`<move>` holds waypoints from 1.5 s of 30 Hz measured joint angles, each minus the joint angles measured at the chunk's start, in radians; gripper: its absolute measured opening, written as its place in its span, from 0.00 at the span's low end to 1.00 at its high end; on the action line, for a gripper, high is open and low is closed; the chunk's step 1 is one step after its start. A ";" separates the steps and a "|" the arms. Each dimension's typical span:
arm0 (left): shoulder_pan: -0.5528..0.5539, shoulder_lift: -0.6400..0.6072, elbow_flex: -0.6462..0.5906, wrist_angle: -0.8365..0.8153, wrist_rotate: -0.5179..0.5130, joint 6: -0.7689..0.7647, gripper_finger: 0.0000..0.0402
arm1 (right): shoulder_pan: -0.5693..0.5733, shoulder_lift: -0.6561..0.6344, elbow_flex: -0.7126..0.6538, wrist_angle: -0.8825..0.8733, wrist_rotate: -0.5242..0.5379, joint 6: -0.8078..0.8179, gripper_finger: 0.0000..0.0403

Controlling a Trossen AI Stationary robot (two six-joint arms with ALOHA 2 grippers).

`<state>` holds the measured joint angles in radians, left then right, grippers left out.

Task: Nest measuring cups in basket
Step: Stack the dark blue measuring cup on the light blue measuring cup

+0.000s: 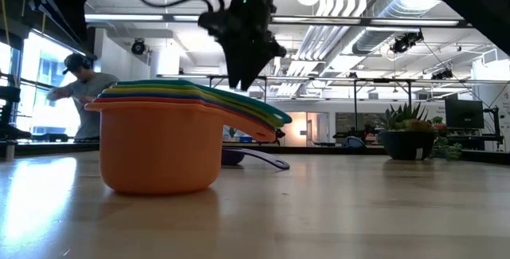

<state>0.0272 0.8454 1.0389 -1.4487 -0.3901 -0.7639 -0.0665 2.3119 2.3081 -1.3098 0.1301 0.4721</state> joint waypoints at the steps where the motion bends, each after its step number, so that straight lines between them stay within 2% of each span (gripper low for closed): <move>1: 0.004 -0.004 0.000 0.000 0.000 0.000 0.21 | -0.001 0.012 0.000 0.000 -0.001 0.000 0.33; 8: 0.029 -0.015 0.000 0.001 -0.009 0.016 0.21 | 0.000 0.099 0.000 0.014 -0.030 -0.006 0.33; 21: 0.040 -0.015 0.000 0.001 -0.012 0.016 0.21 | 0.001 0.152 0.000 0.047 -0.036 -0.027 0.33; 30: 0.040 -0.015 0.000 0.001 -0.013 0.016 0.21 | 0.005 0.196 0.000 0.049 -0.078 -0.026 0.33; 37: 0.040 -0.015 0.000 0.001 -0.013 0.016 0.21 | 0.014 0.222 0.000 0.032 -0.056 -0.024 0.33; 41: 0.040 -0.015 0.000 0.001 -0.014 0.016 0.21 | 0.017 0.222 0.000 0.032 -0.036 -0.018 0.24; 45: 0.040 -0.015 0.000 0.001 -0.017 0.016 0.21 | 0.016 0.222 0.000 0.032 -0.029 -0.026 0.05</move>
<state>0.0673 0.8307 1.0389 -1.4479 -0.4072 -0.7475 -0.0502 2.5340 2.3081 -1.2781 0.1010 0.4460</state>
